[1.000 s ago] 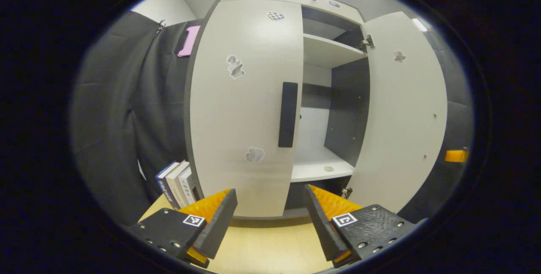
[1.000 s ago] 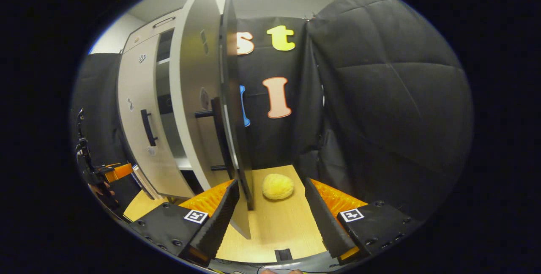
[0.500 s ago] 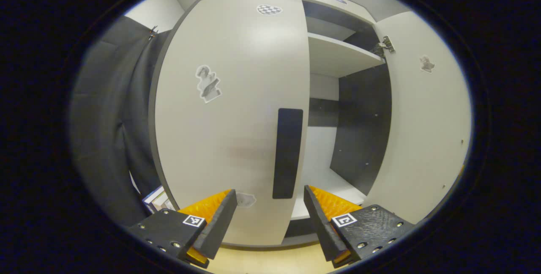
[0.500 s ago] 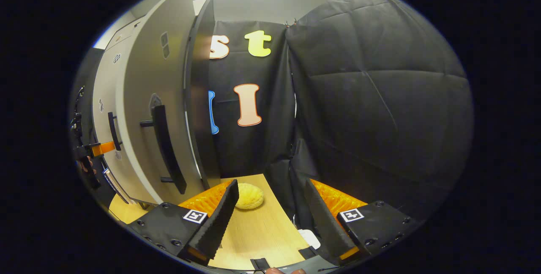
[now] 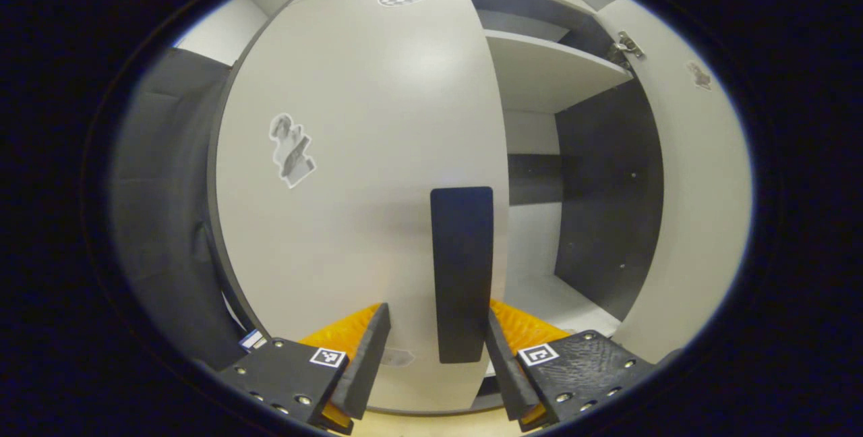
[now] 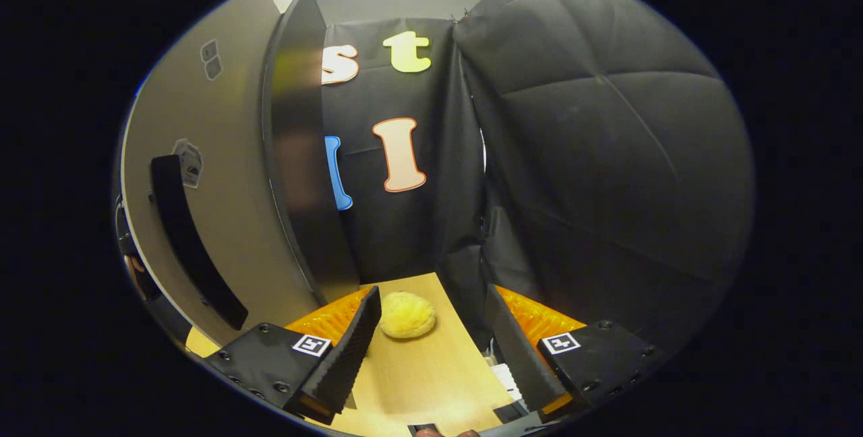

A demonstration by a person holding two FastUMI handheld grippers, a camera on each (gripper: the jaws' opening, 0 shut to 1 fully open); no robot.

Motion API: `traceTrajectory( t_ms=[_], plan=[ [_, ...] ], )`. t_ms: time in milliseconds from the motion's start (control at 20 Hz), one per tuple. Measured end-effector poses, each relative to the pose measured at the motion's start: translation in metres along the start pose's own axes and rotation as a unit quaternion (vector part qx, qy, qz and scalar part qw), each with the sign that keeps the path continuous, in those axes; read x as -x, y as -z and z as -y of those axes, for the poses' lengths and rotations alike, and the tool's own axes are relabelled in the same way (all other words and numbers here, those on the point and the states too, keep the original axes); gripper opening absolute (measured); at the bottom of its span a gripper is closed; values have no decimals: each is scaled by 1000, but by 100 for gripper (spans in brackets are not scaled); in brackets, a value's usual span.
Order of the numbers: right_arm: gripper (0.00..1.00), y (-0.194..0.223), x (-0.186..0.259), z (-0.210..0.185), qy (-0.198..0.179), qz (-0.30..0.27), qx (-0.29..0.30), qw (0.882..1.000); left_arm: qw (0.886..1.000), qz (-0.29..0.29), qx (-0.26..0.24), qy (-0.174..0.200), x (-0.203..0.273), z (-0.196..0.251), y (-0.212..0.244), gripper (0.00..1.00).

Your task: Open the right door of the double-door shoe cabinet with the right hand, and open the left door with the left hand.

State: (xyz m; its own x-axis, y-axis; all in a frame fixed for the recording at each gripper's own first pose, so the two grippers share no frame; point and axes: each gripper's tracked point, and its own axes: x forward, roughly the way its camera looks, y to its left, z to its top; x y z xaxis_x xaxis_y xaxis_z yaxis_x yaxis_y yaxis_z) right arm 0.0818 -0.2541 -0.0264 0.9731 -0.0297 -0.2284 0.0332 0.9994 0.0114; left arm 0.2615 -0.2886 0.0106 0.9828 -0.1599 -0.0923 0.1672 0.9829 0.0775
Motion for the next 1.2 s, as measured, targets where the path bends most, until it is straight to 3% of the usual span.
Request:
traceTrajectory(
  t_ms=[150, 300, 400, 500, 550, 600, 650, 950, 1200],
  plan=[
    [98, -2, -27, -4, -22, -3, 2, 1000, 1000, -8, 7, 11, 1, 14, 2, 63],
    [98, -6, -39, -4, -39, 2, 13, 999, 1000, -4, -2, -15, 1, 18, 1, 30],
    [98, -3, -48, -5, -54, -3, 16, 998, 1000, -4, 12, -23, 3, 18, 0, 23],
    [98, 3, -58, -4, -66, -14, 17, 998, 999, -5, 30, -25, 4, 17, 3, 21],
    [93, 7, -57, -4, -71, -19, 15, 997, 999, -8, 29, -27, 4, 15, 5, 21],
    [98, 10, -56, -4, -75, -21, 14, 997, 999, -8, 31, -31, 7, 15, 5, 13],
    [98, 11, -53, -5, -79, -21, 13, 997, 999, -10, 32, -31, 6, 15, 5, 12],
    [98, 21, -28, -12, -71, -18, 11, 997, 999, -18, 21, -22, 29, 11, 8, 14],
    [98, 25, 18, -29, -46, -7, -4, 999, 999, -24, 29, 19, 50, 4, 24, 13]
  ],
)
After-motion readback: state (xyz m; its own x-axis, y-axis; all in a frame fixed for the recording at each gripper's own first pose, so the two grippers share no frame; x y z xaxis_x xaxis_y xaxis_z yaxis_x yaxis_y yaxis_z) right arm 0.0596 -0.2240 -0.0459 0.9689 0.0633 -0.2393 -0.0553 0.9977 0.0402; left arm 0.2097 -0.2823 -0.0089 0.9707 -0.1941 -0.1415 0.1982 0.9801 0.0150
